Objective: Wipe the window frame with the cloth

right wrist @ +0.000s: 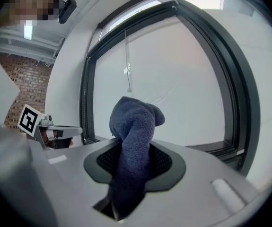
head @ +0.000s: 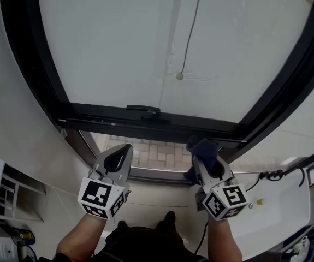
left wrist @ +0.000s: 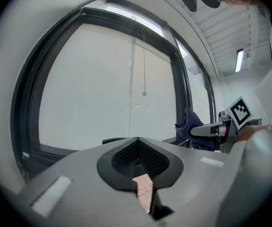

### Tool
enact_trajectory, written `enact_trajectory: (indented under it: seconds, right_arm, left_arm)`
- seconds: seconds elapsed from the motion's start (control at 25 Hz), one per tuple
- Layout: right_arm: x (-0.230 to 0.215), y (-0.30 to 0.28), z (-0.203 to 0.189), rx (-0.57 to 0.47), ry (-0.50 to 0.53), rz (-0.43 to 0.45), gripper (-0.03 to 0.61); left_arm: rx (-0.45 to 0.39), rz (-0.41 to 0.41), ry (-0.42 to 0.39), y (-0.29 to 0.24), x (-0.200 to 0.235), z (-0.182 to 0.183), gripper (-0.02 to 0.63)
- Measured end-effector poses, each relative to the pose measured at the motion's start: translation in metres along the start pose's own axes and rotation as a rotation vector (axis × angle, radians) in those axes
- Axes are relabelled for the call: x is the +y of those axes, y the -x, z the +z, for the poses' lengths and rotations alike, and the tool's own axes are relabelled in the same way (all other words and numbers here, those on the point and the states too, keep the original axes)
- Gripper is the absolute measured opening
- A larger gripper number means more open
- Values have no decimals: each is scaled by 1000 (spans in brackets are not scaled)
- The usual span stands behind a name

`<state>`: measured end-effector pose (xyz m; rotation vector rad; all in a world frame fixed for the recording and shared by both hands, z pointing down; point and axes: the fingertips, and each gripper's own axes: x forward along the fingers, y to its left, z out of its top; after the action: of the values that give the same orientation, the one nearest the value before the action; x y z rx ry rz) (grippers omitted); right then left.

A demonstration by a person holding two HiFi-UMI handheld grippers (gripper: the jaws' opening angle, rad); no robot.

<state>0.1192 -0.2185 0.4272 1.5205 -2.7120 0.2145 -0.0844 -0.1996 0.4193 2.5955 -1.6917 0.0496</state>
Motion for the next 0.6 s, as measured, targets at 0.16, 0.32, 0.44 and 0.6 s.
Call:
enact_trajectory:
  seconds: [0.16,0.32,0.44,0.6]
  right_arm:
    - [27,16,1,-23,21,-66,127]
    - [51,40,4,-38,45,-130,127]
    - [65,56,4,-42,52,-150,127]
    - [69,71,2,-56,31,-153,127]
  left_arm:
    - [-23,-29,23,25,14,-1,-6]
    - [-22,-67,41,48,18,-4,-6]
    - [-24,-72,21,63,17,0,-6]
    - [-10,-57,-2,77,13,0,-6]
